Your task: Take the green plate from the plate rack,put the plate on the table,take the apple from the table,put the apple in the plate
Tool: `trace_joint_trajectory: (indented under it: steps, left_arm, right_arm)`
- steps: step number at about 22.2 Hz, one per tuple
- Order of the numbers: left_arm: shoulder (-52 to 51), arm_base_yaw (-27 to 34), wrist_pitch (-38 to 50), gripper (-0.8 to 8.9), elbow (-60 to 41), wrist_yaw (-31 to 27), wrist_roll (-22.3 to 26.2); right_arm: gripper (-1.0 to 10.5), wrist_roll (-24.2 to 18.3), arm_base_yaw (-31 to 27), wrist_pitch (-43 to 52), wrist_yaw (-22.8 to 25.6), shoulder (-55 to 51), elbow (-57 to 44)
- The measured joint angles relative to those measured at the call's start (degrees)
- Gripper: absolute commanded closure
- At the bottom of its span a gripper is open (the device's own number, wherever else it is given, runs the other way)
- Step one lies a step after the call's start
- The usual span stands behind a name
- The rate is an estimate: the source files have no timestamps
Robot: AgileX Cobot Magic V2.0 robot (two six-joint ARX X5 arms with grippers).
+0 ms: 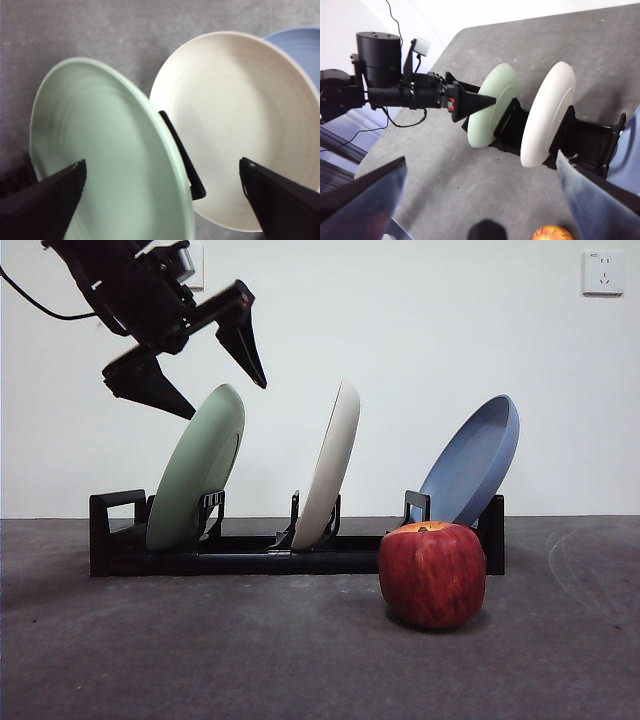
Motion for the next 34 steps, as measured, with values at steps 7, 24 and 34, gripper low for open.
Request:
trace_joint_trajectory:
  steps: [7, 24, 34]
  left_arm:
    - [1.1, -0.5, 0.0, 7.06, 0.0, -0.4, 0.0]
    - [0.9, -0.5, 0.3, 8.26, 0.7, 1.6, -1.0]
    - [1.0, -2.1, -24.3, 8.26, 31.8, 4.0, 2.6]
  right_arm:
    - [4.5, 0.0, 0.0, 0.0, 0.0, 0.0, 0.0]
    - [4.5, -1.1, 0.0, -0.3, 1.5, 0.0, 0.0]
    - [4.5, -1.1, 0.0, -1.4, 1.5, 0.0, 0.0]
